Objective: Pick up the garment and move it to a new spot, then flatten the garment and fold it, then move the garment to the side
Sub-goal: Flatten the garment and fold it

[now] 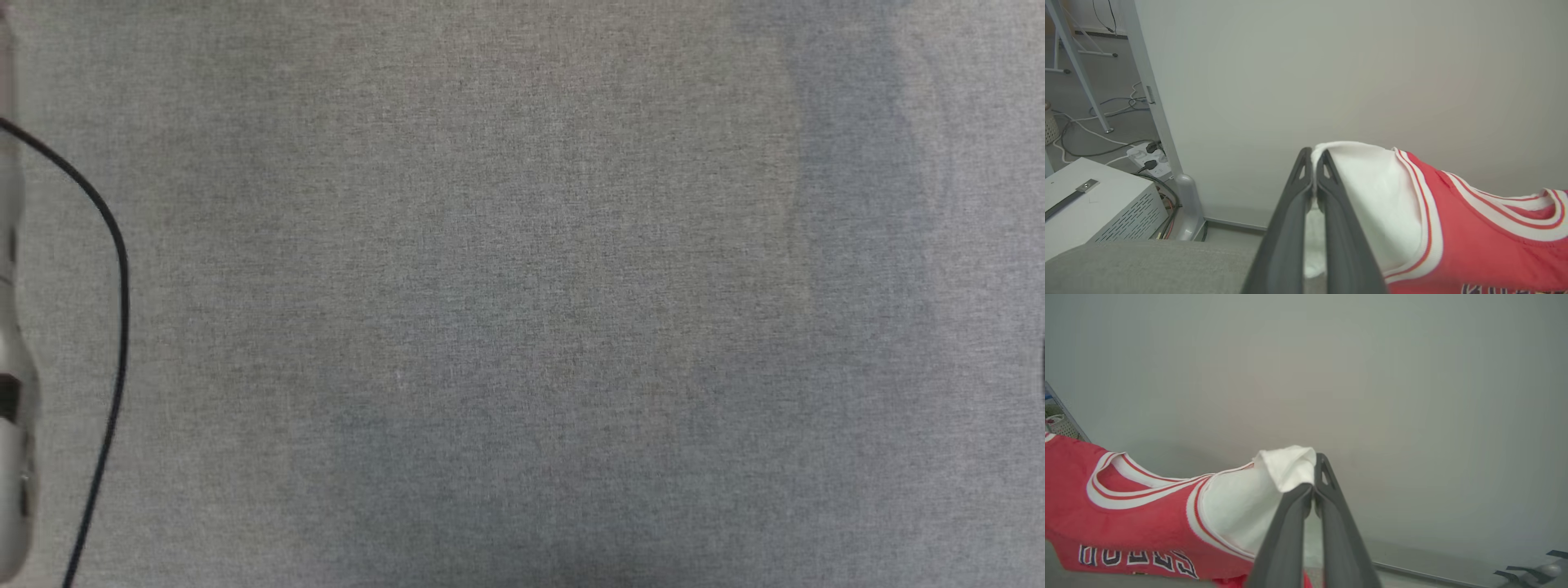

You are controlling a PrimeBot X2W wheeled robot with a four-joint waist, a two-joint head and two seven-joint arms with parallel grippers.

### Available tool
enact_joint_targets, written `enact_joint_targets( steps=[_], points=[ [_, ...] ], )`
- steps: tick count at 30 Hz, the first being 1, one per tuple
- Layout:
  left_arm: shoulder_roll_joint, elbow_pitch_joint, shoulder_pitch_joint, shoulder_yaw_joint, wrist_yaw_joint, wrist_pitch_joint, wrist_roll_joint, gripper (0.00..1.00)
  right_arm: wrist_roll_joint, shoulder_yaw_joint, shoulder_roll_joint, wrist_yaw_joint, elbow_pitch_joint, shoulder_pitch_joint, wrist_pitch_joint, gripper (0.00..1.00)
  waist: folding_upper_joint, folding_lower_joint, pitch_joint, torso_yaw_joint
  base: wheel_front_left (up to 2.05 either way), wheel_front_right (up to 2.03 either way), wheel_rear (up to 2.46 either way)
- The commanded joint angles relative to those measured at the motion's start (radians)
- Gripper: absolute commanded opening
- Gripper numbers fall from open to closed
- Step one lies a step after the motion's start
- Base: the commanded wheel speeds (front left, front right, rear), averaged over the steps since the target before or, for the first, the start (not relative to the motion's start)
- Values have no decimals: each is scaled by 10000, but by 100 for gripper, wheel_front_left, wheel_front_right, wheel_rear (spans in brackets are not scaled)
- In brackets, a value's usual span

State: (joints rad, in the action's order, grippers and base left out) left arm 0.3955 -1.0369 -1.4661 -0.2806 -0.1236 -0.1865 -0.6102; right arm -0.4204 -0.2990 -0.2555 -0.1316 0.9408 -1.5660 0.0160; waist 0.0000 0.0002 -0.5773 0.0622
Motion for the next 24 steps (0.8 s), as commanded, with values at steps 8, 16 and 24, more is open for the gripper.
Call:
enact_joint_targets(
  steps=[8, 16, 24],
  points=[
    [-365, 496, 3122, -701, -68, -443, -1417, 0, -1798, -1219, 58, 9, -50, 3233, 451, 0, 0, -2, 1018, -186, 0, 0, 0],
    [-70, 2230, 6401, -1116, -69, -738, -2200, 0, -3322, -1690, -808, 9, -1380, 6436, 850, 0, 0, -2, 2189, -426, 0, 0, 0],
    [-13, 5209, 10362, 515, 220, -751, -1169, 0, -3935, -843, -1734, 9, -3263, 9864, 974, 0, 0, -2, 3704, -589, 0, 0, 0]
  ],
)
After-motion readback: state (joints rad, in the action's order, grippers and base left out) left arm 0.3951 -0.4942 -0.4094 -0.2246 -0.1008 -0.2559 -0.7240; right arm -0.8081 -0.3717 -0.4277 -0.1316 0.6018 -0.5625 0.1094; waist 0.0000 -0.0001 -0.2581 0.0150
